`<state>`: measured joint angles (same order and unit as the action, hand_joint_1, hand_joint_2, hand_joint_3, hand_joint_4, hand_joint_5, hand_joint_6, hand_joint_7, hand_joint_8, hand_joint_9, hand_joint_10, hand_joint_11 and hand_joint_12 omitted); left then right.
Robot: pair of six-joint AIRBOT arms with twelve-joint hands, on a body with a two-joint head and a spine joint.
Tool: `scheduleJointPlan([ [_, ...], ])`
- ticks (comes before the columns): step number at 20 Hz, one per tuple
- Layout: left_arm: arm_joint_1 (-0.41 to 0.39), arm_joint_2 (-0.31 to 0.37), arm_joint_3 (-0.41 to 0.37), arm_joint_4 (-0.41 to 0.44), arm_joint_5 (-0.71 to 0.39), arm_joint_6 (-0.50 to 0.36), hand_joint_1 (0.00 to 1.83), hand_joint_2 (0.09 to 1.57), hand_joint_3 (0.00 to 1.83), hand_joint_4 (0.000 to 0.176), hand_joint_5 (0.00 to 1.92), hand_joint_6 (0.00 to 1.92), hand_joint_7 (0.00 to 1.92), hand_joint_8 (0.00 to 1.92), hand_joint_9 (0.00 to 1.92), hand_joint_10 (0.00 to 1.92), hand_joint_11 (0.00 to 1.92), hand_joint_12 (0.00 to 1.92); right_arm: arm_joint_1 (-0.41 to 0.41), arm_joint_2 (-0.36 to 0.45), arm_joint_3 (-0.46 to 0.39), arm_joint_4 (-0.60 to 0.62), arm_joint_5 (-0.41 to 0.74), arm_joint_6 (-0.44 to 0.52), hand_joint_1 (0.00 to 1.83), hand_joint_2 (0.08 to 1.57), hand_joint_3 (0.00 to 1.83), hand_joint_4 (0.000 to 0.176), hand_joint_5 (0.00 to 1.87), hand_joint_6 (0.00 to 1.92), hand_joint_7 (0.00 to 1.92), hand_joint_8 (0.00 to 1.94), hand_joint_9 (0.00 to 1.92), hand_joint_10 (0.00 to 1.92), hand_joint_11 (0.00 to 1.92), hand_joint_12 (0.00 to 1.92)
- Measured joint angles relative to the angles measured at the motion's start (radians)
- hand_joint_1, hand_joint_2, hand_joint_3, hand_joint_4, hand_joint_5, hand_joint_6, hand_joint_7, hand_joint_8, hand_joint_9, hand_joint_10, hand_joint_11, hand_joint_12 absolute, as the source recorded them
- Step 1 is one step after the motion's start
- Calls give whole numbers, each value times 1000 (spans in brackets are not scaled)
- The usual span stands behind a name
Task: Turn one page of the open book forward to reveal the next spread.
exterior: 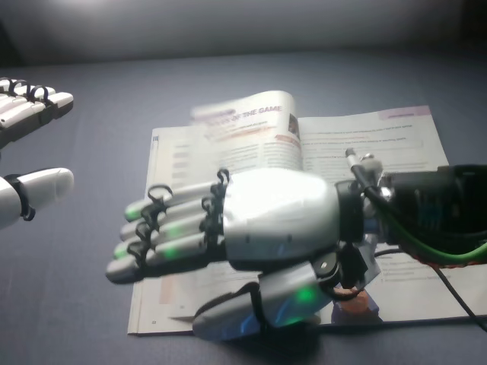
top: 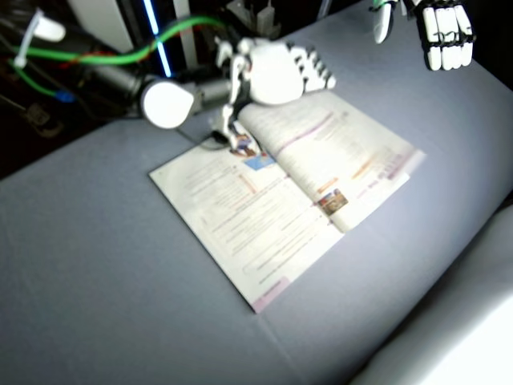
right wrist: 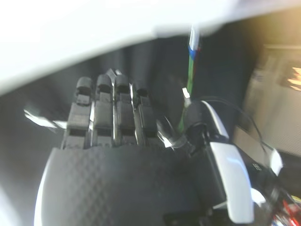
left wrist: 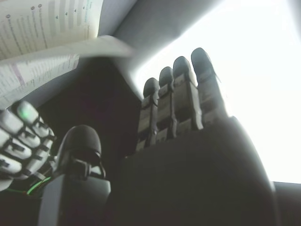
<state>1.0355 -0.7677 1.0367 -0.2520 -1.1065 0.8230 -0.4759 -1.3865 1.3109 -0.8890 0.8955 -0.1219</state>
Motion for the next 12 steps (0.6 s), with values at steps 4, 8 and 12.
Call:
scheduleJointPlan([
  [4, 2, 0, 0, 2, -1, -3, 0, 1327, 3, 0, 176, 1, 175, 1, 139, 0, 0, 315, 0, 59, -2, 73, 44, -13, 3, 1438, 8, 0, 161, 7, 183, 7, 114, 4, 44, 6],
  [8, 16, 0, -5, -13, -8, -7, 0, 1359, 0, 0, 217, 3, 237, 6, 199, 4, 0, 505, 0, 167, -37, 175, 64, -96, 3, 1452, 2, 0, 322, 11, 355, 16, 255, 18, 156, 63],
  [12, 37, 0, -20, -7, -37, -13, 0, 1236, 0, 0, 192, 0, 172, 2, 140, 4, 0, 394, -35, 243, -60, 298, 83, -156, 0, 1423, 0, 0, 205, 0, 190, 0, 112, 0, 71, 31],
])
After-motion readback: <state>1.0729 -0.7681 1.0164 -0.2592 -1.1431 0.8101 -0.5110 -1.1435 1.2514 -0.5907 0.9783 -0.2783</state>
